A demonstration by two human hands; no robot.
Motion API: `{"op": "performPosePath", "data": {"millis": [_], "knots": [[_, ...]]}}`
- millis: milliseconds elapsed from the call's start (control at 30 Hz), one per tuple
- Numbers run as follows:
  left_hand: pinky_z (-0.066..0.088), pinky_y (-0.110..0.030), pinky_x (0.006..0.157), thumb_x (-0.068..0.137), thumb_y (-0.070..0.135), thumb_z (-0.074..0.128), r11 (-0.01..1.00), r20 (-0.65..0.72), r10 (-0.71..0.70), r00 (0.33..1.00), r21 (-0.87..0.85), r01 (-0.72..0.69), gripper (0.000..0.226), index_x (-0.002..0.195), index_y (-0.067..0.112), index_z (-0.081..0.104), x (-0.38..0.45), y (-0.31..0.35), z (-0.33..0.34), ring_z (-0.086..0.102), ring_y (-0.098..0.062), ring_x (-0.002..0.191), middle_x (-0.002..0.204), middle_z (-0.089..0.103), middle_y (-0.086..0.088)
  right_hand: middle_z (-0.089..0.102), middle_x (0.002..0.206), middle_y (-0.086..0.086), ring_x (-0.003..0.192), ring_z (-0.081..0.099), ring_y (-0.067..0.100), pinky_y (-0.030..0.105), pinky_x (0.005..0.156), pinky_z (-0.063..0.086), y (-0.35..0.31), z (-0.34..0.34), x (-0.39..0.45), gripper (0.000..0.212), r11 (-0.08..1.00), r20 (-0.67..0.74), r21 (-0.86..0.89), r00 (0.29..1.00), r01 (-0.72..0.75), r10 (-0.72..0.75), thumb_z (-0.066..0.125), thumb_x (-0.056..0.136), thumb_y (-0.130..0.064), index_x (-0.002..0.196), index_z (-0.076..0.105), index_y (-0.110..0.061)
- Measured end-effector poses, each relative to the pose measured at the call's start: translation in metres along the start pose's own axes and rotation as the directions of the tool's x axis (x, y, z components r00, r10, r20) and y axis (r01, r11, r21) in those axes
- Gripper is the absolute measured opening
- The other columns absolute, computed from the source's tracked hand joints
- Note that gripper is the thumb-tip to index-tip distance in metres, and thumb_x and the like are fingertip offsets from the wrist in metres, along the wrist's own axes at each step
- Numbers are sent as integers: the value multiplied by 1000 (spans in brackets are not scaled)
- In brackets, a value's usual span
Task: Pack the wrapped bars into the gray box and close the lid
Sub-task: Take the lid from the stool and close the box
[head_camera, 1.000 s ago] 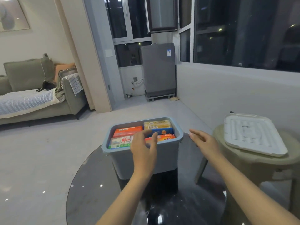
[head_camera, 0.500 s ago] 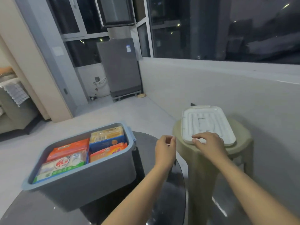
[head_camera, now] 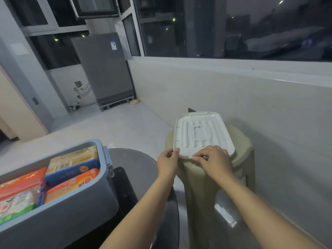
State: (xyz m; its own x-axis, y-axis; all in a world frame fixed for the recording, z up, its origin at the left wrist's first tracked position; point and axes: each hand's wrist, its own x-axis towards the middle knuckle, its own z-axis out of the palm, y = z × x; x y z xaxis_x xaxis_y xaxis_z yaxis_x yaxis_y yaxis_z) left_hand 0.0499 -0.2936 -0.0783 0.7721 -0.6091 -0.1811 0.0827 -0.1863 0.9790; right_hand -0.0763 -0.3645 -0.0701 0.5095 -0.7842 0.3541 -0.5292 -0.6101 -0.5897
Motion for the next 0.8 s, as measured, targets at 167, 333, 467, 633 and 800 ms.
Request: {"op": "performPosePath", "data": {"millis": [167,333,467,633,800], "knots": [[54,-39,92,91,22,61,947,134,-131,982,-276,164,26,89,-4,62,-9,21,-12,67,-30,83,86,65,-18,70,84,-9,89,56,15,31,81,32,-21,-7,-5,10,994,-60,64,994,90,-87,65,83,-33,83,75,-32],[60,-32,76,91,19,62,918,147,3,989,-392,56,25,84,-5,64,-36,61,-38,73,-26,74,76,70,-15,68,82,-1,87,58,21,36,85,40,-53,-22,-15,10,959,-221,211,965,191,-143,72,78,-26,87,77,-24],[61,-26,67,91,20,61,898,81,65,995,-440,-23,27,99,-6,64,-68,89,-71,74,-23,74,86,73,-17,70,88,-3,91,59,21,31,86,40,-87,-33,-22,17,916,-307,271,928,297,-211,76,72,-27,89,77,-24],[61,-28,72,87,24,67,868,-56,110,992,-480,-123,47,123,-3,51,-104,115,-125,76,-20,77,97,73,-18,72,101,-12,101,57,3,17,91,30,-137,-26,-34,25,866,-295,260,889,427,-349,76,71,-32,95,75,-28],[58,-35,83,82,32,71,859,-194,205,959,-435,-271,52,122,6,49,-132,124,-177,76,-19,78,99,74,-13,74,95,-10,98,59,1,4,89,31,-194,-11,-49,18,770,-367,350,834,534,-411,73,74,-22,92,76,-22]]}}
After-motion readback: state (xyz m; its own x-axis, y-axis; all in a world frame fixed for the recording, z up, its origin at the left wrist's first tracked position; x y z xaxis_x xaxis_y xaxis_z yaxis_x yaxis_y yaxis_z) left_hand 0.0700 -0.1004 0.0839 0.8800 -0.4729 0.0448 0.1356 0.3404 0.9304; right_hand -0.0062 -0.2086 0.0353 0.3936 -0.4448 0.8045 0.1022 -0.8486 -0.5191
